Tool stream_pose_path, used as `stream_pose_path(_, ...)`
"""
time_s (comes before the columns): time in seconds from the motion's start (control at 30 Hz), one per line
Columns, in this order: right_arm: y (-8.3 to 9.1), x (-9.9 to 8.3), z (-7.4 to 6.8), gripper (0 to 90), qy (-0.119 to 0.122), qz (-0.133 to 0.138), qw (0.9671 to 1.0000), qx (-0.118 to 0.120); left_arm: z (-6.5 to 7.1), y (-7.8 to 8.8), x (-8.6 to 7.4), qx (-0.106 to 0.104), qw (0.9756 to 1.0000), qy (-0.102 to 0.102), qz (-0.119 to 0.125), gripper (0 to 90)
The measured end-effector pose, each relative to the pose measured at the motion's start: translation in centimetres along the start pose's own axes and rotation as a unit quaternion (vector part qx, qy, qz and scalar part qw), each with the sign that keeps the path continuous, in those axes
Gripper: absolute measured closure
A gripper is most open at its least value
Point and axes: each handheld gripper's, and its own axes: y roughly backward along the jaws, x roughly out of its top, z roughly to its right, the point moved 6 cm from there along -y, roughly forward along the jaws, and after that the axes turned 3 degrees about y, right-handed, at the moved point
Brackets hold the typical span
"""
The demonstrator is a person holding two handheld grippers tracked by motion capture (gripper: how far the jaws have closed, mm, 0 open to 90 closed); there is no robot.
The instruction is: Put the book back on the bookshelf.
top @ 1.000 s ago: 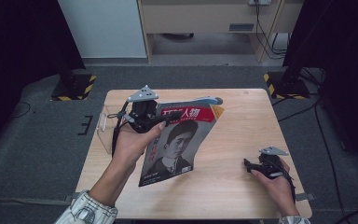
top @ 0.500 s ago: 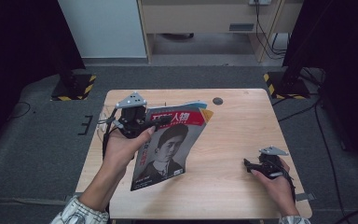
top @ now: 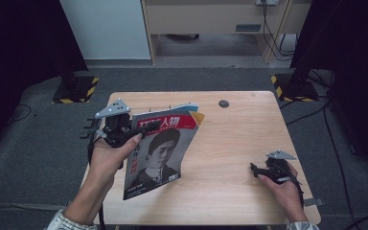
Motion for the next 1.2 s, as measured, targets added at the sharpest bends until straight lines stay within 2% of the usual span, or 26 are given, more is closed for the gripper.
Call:
stream_pose_path(0.3,0.0,0.0,0.0,18.8,-0.002,0.001,1.0000,-0.001,-1.4,2.2,-0.4,0.019,0.9997,0.010,0.007,86.5)
stream_pose_path(0.67,0.0,0.0,0.0,18.8,-0.001,0.001,1.0000,0.000,-2.8,3.8,-0.7,0.040,0.9990,0.016,0.012,86.5)
stream_pose_path(0.9,0.0,0.0,0.0,18.8,-0.001,0.001,1.0000,0.000,-3.9,5.3,-0.9,0.055,0.9979,0.026,0.022,86.5)
stream_pose_path(0.97,0.0,0.0,0.0,18.7,-0.001,0.001,1.0000,0.000,-4.6,5.8,-1.1,0.066,0.9971,0.030,0.024,86.5)
stream_pose_path(1.2,0.0,0.0,0.0,18.7,0.000,0.000,1.0000,0.001,-5.7,6.8,-1.6,0.083,0.9956,0.035,0.025,86.5)
